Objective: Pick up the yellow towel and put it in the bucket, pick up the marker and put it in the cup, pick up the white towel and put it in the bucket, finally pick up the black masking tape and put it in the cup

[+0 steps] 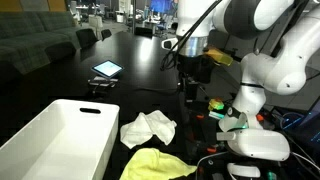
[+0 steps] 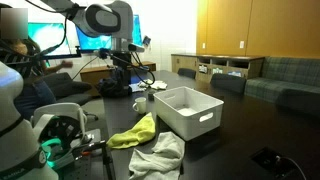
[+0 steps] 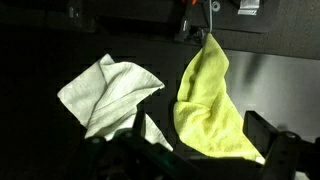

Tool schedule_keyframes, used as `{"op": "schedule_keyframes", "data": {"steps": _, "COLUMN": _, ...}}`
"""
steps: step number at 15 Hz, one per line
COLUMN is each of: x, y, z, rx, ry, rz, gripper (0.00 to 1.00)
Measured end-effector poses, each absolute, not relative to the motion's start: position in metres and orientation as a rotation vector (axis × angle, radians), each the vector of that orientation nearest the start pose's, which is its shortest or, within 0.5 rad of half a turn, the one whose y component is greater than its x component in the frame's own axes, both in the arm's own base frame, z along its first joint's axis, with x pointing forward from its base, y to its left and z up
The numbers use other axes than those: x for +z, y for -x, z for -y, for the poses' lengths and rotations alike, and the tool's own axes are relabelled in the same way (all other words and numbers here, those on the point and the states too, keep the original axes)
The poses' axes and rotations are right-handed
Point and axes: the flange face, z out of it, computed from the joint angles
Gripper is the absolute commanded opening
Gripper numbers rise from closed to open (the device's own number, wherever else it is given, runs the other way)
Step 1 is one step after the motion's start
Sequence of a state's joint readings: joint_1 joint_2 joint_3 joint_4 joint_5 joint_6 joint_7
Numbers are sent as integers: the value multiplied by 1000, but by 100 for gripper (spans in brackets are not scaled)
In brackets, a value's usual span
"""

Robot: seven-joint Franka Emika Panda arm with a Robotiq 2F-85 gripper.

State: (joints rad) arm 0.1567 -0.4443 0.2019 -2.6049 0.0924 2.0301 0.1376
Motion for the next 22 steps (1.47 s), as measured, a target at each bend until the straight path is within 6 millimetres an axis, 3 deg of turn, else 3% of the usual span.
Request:
{"op": "schedule_keyframes", "data": {"steps": 7, "x": 387, "y": -353, "z": -135, "rx": 210, "ry": 3164, "rz": 238, "gripper": 100}}
{"op": "schedule_keyframes", "data": {"steps": 11, "x": 371, "y": -363, "z": -135, "rx": 218, "ry": 3155, "rz": 238, "gripper": 100}}
{"op": "schedule_keyframes", "data": {"steps": 16, "x": 318, "y": -400, "z": -146, "rx": 183, "ry": 3124, "rz": 249, "gripper": 100}}
{"op": "schedule_keyframes", "data": {"steps": 22, "x": 242, "y": -454, "z": -180, "rx": 317, "ry": 3072, "rz": 288, "gripper": 100}}
